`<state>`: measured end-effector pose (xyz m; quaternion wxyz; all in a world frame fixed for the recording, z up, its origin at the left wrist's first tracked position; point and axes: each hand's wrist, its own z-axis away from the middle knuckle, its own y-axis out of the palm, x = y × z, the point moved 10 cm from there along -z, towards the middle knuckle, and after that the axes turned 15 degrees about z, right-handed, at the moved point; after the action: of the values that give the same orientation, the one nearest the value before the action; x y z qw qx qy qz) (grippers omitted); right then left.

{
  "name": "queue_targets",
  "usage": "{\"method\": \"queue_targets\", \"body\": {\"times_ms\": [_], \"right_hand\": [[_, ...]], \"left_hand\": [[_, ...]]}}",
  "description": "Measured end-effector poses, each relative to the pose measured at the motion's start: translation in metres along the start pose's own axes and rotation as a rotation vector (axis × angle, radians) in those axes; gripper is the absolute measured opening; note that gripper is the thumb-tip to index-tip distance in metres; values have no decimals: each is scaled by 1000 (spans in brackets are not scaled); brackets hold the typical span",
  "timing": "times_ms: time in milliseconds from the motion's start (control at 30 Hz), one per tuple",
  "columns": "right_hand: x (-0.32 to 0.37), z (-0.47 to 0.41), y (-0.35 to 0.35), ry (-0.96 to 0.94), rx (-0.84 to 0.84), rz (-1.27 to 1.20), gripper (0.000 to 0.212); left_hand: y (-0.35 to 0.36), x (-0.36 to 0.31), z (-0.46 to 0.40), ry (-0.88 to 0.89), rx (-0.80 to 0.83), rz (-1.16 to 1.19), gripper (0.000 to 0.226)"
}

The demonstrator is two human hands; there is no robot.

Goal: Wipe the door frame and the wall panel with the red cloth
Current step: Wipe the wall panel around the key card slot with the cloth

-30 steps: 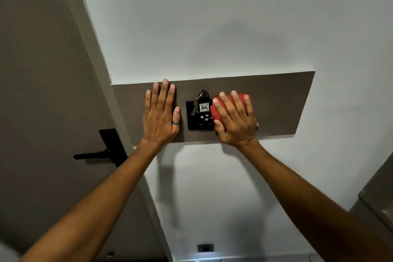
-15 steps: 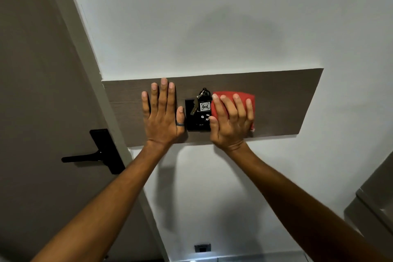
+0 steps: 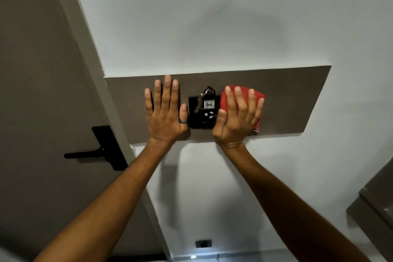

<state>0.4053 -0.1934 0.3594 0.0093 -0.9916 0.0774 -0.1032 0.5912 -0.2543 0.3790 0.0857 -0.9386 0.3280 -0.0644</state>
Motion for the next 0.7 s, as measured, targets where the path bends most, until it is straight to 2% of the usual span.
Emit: {"method": "queue_targets", "body": {"times_ms": [33,133,167,300,400,533,567,633,667,700], "right_hand": [[9,5,0,-23,14,-10,53],[5,14,-1,-415,18,-91,54],[-4,16,-2,-481,7,-83,54],[-12,21,-8,-467,20,-54,48],[-5,-11,-5,-604,-58,-108,50],[2,-17,4,-420,-34,-81,53],[0,-3,1,-441,-38,-78,53],[-10,13,-2,-626,-83,-59,53],[-13,13,2,-653,-91,-56,52],[-16,10,5,-583,-77,-43,52]], "left_hand": [[0,0,-1,-5,2,-7,65],[1,4,1,-35,7,-18,64],[0,4,2,-39,8,-21,64],[-1,2,-1,-36,19,-20,63],[-1,3,1,-35,14,-25,64],[-1,2,4,-20,-3,-30,64],[-1,0,5,-13,2,-31,64],[0,-3,4,-1,5,-22,65],[-1,-1,3,-2,-3,-22,65],[0,-2,0,-4,-8,-19,66]]}}
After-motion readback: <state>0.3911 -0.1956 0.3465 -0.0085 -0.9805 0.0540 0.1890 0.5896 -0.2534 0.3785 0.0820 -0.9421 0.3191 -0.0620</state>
